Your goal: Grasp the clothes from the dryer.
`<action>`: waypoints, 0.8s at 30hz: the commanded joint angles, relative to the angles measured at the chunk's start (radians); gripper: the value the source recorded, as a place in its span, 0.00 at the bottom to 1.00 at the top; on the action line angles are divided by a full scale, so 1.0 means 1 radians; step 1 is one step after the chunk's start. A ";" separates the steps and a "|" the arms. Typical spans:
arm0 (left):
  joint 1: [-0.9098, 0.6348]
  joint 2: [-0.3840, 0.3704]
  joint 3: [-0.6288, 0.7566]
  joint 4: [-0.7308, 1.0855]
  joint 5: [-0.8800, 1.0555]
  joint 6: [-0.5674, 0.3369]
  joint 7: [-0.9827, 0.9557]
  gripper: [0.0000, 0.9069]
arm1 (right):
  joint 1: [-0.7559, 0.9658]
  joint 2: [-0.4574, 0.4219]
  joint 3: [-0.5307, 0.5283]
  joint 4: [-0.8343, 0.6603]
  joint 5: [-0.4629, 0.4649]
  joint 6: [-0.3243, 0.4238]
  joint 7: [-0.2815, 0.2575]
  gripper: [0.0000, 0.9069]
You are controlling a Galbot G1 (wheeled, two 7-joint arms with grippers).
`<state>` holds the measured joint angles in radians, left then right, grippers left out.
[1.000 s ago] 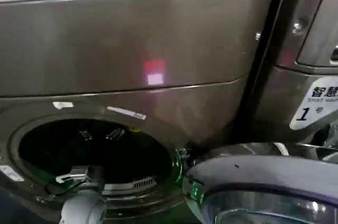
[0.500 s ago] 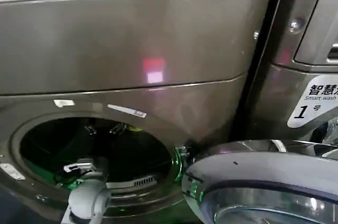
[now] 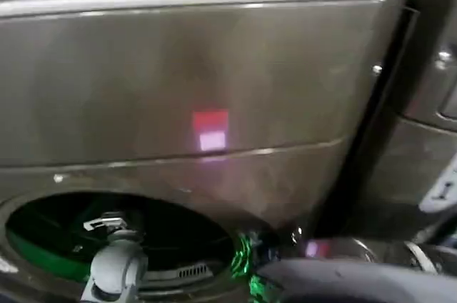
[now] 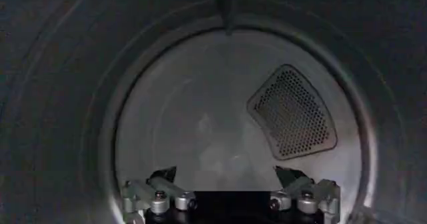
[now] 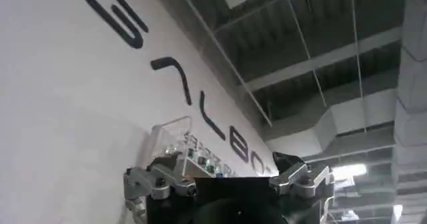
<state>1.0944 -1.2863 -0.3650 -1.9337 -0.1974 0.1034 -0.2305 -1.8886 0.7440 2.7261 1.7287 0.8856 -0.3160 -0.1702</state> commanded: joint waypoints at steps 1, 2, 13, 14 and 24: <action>-0.052 -0.004 0.015 0.071 -0.001 -0.003 0.002 1.00 | -0.006 0.000 0.007 0.004 -0.040 -0.025 0.007 1.00; -0.075 -0.006 0.018 0.099 -0.005 -0.004 0.002 1.00 | -0.008 0.001 0.008 0.004 -0.045 -0.026 0.008 1.00; -0.394 -0.030 0.047 0.474 -0.017 -0.036 0.031 1.00 | -0.020 -0.007 0.027 -0.012 -0.053 -0.001 -0.020 1.00; -0.420 -0.034 0.051 0.515 -0.022 -0.039 0.035 1.00 | -0.018 -0.007 0.028 -0.013 -0.053 0.001 -0.020 1.00; -0.680 -0.090 0.070 0.934 0.011 -0.090 0.165 1.00 | -0.006 -0.014 0.030 -0.029 -0.053 0.004 -0.027 1.00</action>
<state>0.6301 -1.3544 -0.2991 -1.3293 -0.2108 0.0373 -0.1489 -1.8979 0.7308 2.7568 1.7026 0.8354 -0.3142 -0.1954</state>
